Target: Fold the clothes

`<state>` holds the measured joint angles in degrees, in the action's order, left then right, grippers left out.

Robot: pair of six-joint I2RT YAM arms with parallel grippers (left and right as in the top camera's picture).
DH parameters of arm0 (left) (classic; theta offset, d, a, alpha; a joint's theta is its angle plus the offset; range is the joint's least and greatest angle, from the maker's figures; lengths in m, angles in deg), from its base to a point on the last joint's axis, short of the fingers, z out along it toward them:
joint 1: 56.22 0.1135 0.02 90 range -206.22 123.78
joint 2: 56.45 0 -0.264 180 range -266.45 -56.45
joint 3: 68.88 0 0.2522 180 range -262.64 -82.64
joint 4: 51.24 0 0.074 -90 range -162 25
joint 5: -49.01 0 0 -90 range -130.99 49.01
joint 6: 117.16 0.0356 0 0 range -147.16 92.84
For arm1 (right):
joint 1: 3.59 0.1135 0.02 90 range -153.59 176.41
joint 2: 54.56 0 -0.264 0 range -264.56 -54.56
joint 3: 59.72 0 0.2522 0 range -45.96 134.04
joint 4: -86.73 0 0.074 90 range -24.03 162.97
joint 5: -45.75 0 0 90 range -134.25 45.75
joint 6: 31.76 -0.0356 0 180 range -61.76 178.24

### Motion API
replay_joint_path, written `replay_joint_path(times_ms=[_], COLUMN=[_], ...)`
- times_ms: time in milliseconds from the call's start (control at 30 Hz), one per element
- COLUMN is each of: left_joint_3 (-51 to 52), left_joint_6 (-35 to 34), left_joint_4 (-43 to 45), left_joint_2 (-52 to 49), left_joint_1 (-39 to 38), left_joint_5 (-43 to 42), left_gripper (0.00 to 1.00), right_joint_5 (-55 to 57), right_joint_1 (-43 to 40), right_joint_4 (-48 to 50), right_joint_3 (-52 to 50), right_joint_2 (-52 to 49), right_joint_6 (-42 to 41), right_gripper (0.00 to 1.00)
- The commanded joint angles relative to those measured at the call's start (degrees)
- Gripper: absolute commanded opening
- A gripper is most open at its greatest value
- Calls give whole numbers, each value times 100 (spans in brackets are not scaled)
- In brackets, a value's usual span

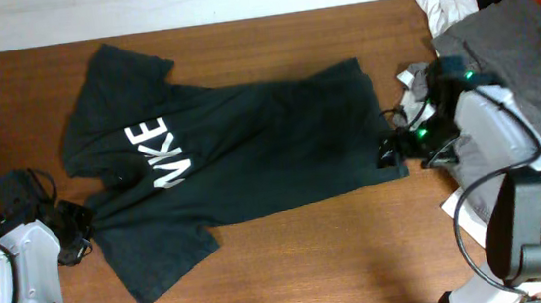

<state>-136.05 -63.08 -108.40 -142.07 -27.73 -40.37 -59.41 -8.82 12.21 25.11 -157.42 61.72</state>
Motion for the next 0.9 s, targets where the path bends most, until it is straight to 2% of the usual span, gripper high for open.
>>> replay_joint_path(times_ms=[0,167,533,667,733,767,867], left_joint_3=[7,7,7,7,7,7,7], left_joint_6=[109,109,109,109,109,109,109], left_joint_4=[-57,-63,-162,-170,-170,-170,-170], left_joint_2=[35,35,35,35,35,35,35], left_joint_1=[39,39,39,39,39,39,39], left_joint_5=[70,68,68,68,68,68,68], left_gripper=[0,0,0,0,0,0,0], right_joint_5=[-72,22,490,487,487,487,487], right_joint_1=[35,35,35,35,35,35,35], right_joint_4=[560,1279,1825,1899,1825,1794,1773], right_joint_3=[-575,-1016,-1200,-1202,-1204,-1204,-1204], right_joint_2=[37,37,37,37,37,37,37], right_joint_6=[46,-122,-466,-551,-551,-551,-549], right_gripper=[95,89,76,63,50,40,27])
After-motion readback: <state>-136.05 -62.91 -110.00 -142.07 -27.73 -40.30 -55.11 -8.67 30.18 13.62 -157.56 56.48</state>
